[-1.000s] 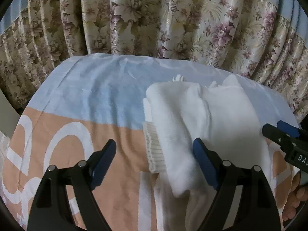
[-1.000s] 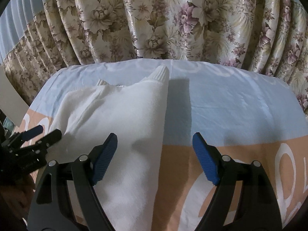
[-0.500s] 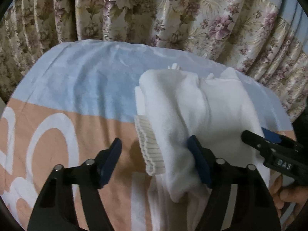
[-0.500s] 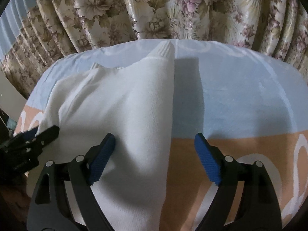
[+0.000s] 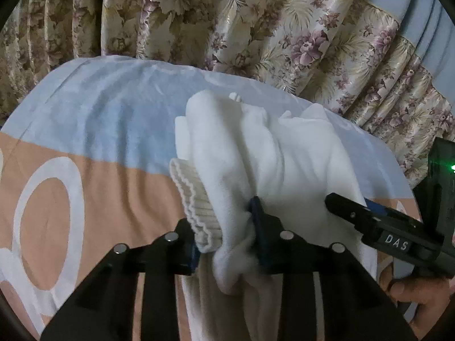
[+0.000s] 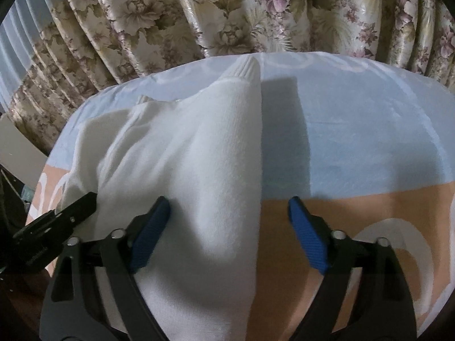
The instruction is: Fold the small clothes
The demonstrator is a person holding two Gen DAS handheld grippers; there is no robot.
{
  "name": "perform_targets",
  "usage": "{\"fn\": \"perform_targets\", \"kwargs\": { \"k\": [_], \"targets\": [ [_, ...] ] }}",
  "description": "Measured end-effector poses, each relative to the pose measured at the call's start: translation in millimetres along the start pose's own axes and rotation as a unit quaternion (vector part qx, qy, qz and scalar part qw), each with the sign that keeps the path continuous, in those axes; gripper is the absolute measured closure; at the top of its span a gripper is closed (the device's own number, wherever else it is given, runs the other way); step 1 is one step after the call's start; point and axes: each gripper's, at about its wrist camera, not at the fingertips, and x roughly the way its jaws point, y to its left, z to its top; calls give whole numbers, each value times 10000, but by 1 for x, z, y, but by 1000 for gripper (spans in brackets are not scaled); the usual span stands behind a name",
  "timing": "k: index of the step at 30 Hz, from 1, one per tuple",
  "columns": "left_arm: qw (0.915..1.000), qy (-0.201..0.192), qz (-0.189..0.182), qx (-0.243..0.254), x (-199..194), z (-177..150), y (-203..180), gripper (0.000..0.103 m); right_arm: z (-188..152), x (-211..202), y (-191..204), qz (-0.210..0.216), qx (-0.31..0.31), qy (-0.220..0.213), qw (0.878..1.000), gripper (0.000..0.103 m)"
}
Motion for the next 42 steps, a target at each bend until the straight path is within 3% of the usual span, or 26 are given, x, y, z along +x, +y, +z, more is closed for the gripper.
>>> {"fn": "perform_targets", "kwargs": {
  "k": [1,2,4,6,10,17,22,27,31,34,38,40,42],
  "targets": [
    [10000,-23,72,10,-1,0,-3,74,-1,0,3,147,-68,-4,9999,50],
    [9999,-40,150,29,-2,0,-6,75,-1,0,7,230,-163,-35,9996,52],
    [9996,-52,256,48,-2,0,-9,76,0,-2,12,217,-284,-67,9993,67],
    [9994,-30,343,66,-3,3,-14,77,3,-6,10,279,-171,-86,9994,73],
    [9986,-36,455,282,-8,7,-30,78,7,-18,12,272,-236,-235,9991,75],
    [9992,49,166,357,-11,3,-77,79,14,-54,-13,201,-365,-298,9987,75],
    [9979,-59,-72,641,-12,-4,-156,79,12,-99,-74,79,-292,-327,9990,75],
    [9963,318,-279,747,17,-18,-220,79,-1,-126,-147,-271,20,-271,9993,75],
    [9943,438,-169,954,29,-35,-254,78,-18,-127,-186,-509,54,-91,9987,75],
    [9939,414,101,1013,36,-42,-254,76,-34,-119,-200,-464,86,14,9989,72],
    [9942,401,129,986,37,-41,-243,64,-46,-116,-205,-513,243,-152,9983,58],
    [9944,346,231,975,35,-38,-237,49,-51,-116,-204,-665,185,-242,9973,41],
    [9951,352,211,895,35,-36,-227,36,-55,-116,-204,-728,112,-265,9969,40]
  ]
}}
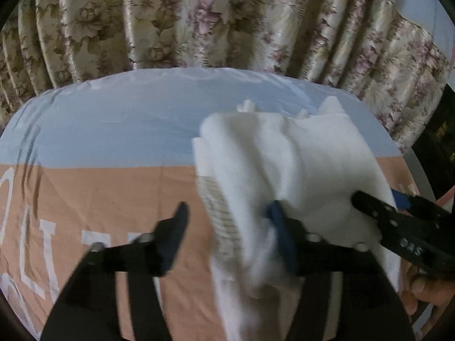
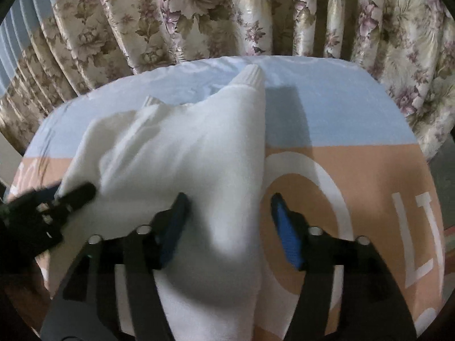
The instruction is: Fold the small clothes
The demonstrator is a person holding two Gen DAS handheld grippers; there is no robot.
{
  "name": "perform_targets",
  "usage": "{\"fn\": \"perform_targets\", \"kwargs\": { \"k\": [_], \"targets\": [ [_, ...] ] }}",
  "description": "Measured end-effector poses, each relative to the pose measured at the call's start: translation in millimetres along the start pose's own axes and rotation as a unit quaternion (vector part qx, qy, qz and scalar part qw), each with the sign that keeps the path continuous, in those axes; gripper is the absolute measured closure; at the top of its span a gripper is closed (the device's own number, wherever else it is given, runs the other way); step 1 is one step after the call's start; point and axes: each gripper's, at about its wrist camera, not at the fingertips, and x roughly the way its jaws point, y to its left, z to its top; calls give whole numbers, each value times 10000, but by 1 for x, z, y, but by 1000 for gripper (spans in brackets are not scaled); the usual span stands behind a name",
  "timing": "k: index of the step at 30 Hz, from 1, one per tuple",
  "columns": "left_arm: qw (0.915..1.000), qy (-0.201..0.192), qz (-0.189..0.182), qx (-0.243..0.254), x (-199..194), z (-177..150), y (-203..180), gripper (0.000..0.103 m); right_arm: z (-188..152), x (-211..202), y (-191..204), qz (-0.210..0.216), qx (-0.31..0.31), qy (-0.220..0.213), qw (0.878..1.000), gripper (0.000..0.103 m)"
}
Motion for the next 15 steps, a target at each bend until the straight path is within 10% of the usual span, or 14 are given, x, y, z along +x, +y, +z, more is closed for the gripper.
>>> {"fn": "perform_targets", "kwargs": {
  "k": [15],
  "targets": [
    [9969,-434,419,505,-45,-27,22,29,-62,-51,0,-90,245,-420,9988,29]
  ]
}}
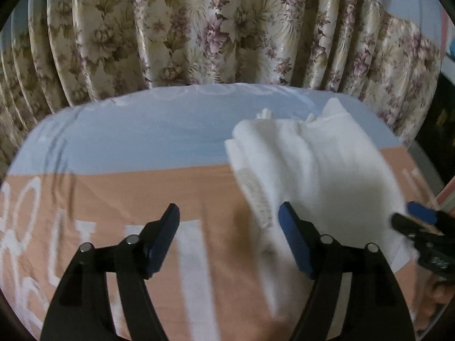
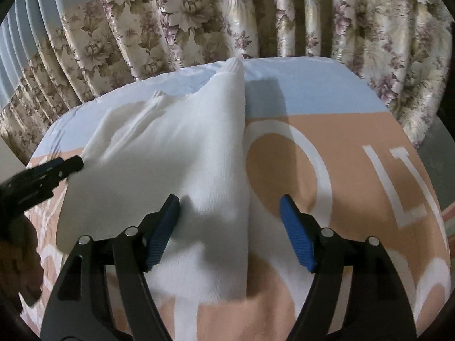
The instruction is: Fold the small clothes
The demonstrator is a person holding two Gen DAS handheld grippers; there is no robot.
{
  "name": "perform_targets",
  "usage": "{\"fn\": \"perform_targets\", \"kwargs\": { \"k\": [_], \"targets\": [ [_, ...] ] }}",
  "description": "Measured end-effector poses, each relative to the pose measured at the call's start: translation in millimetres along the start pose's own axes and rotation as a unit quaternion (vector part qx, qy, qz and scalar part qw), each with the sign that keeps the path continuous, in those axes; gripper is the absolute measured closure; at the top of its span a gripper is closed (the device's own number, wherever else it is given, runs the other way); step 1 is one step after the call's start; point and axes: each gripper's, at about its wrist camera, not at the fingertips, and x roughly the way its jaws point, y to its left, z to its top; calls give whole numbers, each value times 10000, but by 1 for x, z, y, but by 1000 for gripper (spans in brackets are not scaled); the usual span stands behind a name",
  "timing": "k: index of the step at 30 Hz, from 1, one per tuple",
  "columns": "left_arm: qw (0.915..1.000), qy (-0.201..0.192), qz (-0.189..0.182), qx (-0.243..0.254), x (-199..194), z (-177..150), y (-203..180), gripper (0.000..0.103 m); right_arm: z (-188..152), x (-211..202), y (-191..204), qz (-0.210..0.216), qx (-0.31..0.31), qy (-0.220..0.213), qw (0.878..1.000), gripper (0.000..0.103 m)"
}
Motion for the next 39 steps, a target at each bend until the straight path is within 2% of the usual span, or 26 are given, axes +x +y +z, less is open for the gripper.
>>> {"fn": "perform_targets", "kwargs": {
  "k": [5,8,9,10,16,19,20,23,25,29,34,39],
  "targets": [
    [9997,129,166,-89,-15,-26,41,30,-38,-22,21,236,-81,200,9995,29],
    [9992,-89,379,91,-55,-56,66,30,-63,-52,42,180,-411,50,9990,28],
    [9985,-162,511,102,-75,-70,76,30,-73,-68,52,136,-534,-63,9985,23],
    [9982,-201,562,43,-92,-82,86,30,-78,-76,57,94,-580,-125,9982,13],
    [9938,-331,899,-566,-174,-147,122,25,-117,-121,98,-197,-588,-474,9970,6],
    [9920,-104,975,-795,-195,-163,131,25,-131,-137,121,-242,-771,-597,9949,3],
    [9908,-181,984,-916,-207,-169,133,25,-132,-141,128,-255,-837,-605,9943,3],
    [9897,-375,1095,-841,-232,-176,132,25,-132,-161,144,-273,-906,-760,9926,3],
    [9879,-594,1208,-772,-248,-176,131,19,-127,-175,153,-335,-865,-937,9913,3],
    [9830,-1088,1261,-774,-268,-168,126,17,-119,-192,163,-312,-859,-1221,9883,3],
    [9837,-1146,1142,-790,-269,-160,124,17,-120,-198,169,-356,-903,-1320,9865,3],
    [9817,-1248,1239,-727,-274,-158,123,17,-122,-202,166,-382,-901,-1369,9857,3]
  ]
}}
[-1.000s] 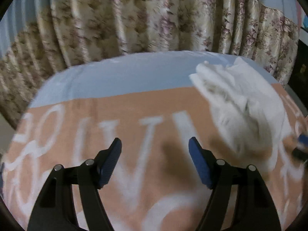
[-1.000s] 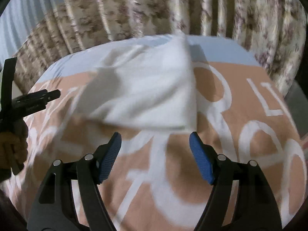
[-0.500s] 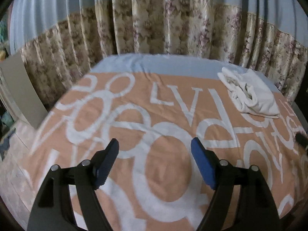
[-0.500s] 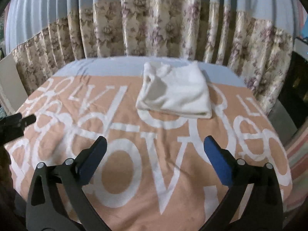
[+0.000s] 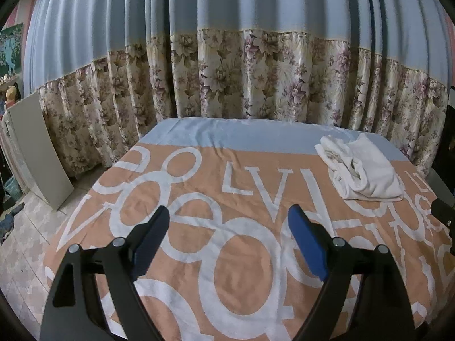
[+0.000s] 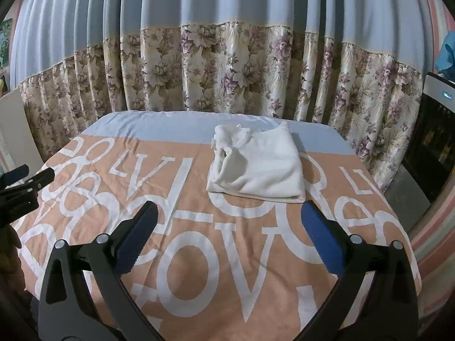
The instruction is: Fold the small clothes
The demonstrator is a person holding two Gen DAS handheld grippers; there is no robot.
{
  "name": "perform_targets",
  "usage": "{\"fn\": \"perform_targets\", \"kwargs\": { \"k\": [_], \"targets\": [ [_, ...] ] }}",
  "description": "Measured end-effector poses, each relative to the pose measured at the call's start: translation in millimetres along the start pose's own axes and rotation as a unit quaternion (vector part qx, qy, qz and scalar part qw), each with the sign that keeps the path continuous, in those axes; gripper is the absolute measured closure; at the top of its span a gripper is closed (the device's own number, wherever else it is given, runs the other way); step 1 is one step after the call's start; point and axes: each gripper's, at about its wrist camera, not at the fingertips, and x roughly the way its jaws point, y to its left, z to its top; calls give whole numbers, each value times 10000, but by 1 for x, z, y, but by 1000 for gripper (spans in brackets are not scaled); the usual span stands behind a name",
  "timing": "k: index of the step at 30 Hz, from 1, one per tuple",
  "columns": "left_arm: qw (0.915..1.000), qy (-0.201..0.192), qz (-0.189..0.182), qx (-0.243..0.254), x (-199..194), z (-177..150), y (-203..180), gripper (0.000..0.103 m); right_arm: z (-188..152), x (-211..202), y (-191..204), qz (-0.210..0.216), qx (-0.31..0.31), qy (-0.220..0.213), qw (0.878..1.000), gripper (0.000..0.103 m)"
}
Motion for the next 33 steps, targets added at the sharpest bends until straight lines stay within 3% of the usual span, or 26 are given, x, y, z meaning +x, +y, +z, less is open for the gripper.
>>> {"fn": "perform_targets", "kwargs": {
  "k": [33],
  "targets": [
    [9998,-36,-153,86,-1,-5,3,17,-4,6,11,71,-89,210,9997,3]
  ]
}}
